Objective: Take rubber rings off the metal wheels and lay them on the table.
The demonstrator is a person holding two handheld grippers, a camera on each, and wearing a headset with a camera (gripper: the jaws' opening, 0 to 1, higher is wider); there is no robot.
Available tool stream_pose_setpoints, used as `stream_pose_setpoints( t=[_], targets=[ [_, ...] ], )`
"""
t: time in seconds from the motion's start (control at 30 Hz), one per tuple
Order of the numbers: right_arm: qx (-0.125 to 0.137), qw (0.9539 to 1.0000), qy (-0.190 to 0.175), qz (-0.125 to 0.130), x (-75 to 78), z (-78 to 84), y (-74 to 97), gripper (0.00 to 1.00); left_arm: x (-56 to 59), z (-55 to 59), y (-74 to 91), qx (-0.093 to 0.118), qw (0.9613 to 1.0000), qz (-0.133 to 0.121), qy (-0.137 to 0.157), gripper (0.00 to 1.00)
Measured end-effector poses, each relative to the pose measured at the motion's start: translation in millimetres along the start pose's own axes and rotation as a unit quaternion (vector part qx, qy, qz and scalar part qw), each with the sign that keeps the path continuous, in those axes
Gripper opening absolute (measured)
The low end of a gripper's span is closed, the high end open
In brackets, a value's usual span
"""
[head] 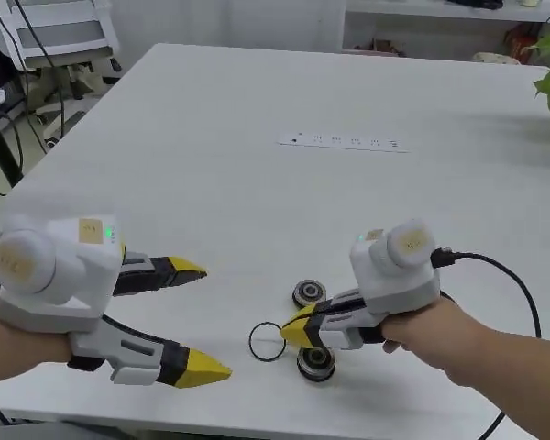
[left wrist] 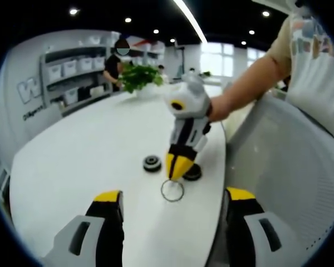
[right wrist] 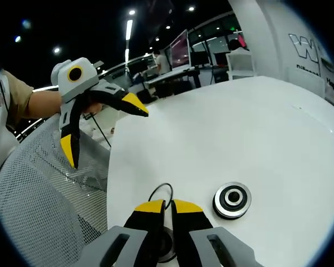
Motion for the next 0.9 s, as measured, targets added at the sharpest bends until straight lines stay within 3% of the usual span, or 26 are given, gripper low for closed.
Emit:
stream_pose_setpoints(
  t=[0.2,0.47,0.9],
  targets=[
    [0.007,1.0,0.003,0.001,-0.8,-2.4,2.5,0.13,0.9,-0.3,-0.3,-0.002,1.0,0.003,0.0,0.76],
    [0.041,0.9991,0.008,0.011,0.6,-13.7,13.1,0.24,1.0,-3.2,-1.0,-0.002,1.0,0.006,0.001,0.76],
    [0.098,0.9948,0.013,0.024,-1.1,-27.9,45.7,0.29,3.7,-14.9,-10.9,-0.003,0.9998,0.02,-0.008,0.75]
  ],
)
Point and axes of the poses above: the centre of the closed fingertips' face, and the gripper's own axes: y roughly backward along the fingers, x roughly to its right, z roughly out of its underside, the point moved 4 cm from there along y, roughly backward along the fingers, and after that the axes turned 4 degrees about -z, right-handed, at the moved point
